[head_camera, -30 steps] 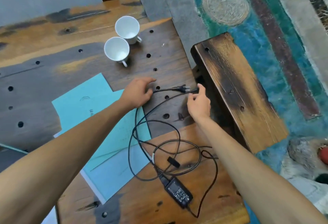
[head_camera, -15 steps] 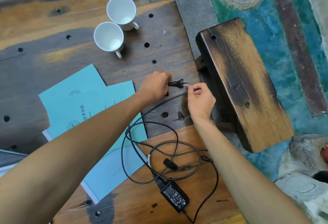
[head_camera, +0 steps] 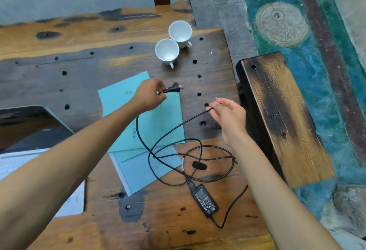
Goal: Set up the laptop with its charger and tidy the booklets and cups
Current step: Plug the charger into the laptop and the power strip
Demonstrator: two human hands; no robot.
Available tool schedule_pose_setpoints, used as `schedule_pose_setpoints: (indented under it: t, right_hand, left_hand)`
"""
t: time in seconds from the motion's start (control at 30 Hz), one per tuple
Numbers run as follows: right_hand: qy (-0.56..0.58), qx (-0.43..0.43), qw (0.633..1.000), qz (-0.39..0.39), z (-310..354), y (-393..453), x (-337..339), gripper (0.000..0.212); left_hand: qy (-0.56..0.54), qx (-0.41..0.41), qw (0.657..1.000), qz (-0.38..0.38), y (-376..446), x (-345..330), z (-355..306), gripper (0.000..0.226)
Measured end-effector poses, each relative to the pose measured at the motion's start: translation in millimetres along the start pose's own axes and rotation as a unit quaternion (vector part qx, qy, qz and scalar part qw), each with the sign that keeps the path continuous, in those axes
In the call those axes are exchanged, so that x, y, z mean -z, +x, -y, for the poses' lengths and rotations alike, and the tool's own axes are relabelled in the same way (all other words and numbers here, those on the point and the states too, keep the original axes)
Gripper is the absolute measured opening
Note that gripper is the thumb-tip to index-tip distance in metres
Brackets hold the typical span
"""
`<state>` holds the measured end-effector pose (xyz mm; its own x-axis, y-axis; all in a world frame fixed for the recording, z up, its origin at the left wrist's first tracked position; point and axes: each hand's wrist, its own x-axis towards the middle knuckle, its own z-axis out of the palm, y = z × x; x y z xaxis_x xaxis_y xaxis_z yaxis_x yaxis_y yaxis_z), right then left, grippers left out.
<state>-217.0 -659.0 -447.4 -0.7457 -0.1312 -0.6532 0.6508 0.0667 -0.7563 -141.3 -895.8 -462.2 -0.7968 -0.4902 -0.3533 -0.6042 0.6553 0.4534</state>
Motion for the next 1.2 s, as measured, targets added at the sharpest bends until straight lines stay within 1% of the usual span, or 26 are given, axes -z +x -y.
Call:
schedule_pose_setpoints:
  t: [0.13, 0.23, 0.3, 0.37, 0.43, 0.57, 0.67, 0.8, 0.9, 1.03, 1.13, 1.2]
  right_hand:
    - [0.009, -0.022, 0.994, 0.107, 19, -43, -23, 0.015]
    - [0.035, -0.037, 0.982, 0.179, 33, -72, -39, 0.012]
    - [0.06, -0.046, 0.973, 0.218, 42, -89, -49, 0.011]
    - [0.069, -0.039, 0.967, 0.242, 50, -103, -59, 0.01]
    - [0.067, -0.02, 0.965, 0.254, 58, -116, -68, 0.012]
    - [0.032, 0.03, 0.965, 0.26, 63, -139, -86, 0.015]
    - [-0.001, 0.064, 0.962, 0.266, 52, -153, -97, 0.015]
    - [-0.026, 0.083, 0.962, 0.259, 36, -164, -111, 0.016]
    - [-0.026, 0.085, 0.961, 0.26, 31, -175, -126, 0.016]
    - [0.009, 0.066, 0.959, 0.274, 33, -188, -145, 0.018]
    - [0.027, 0.061, 0.959, 0.276, 33, -196, -159, 0.021]
    - [0.016, 0.071, 0.959, 0.273, 29, -200, -168, 0.023]
  left_hand:
    - [-0.035, 0.019, 0.997, -0.07, -60, 39, 44, 0.023]
    - [-0.083, 0.054, 0.991, -0.093, -108, 59, 77, 0.017]
    - [-0.126, 0.077, 0.982, -0.12, -140, 67, 98, 0.014]
    - [-0.14, 0.092, 0.972, -0.162, -171, 71, 117, 0.011]
    - [-0.162, 0.11, 0.962, -0.19, -201, 71, 135, 0.011]
    - [-0.263, 0.152, 0.929, -0.21, -250, 64, 161, 0.018]
    - [-0.332, 0.171, 0.896, -0.242, -277, 56, 177, 0.015]
    - [-0.389, 0.199, 0.862, -0.256, -302, 45, 196, 0.013]
    - [-0.393, 0.211, 0.854, -0.267, -322, 39, 215, 0.012]
    - [-0.389, 0.241, 0.843, -0.282, -348, 28, 243, 0.013]
    - [-0.393, 0.27, 0.827, -0.299, -364, 20, 266, 0.013]
    - [-0.398, 0.285, 0.817, -0.305, -373, 15, 281, 0.014]
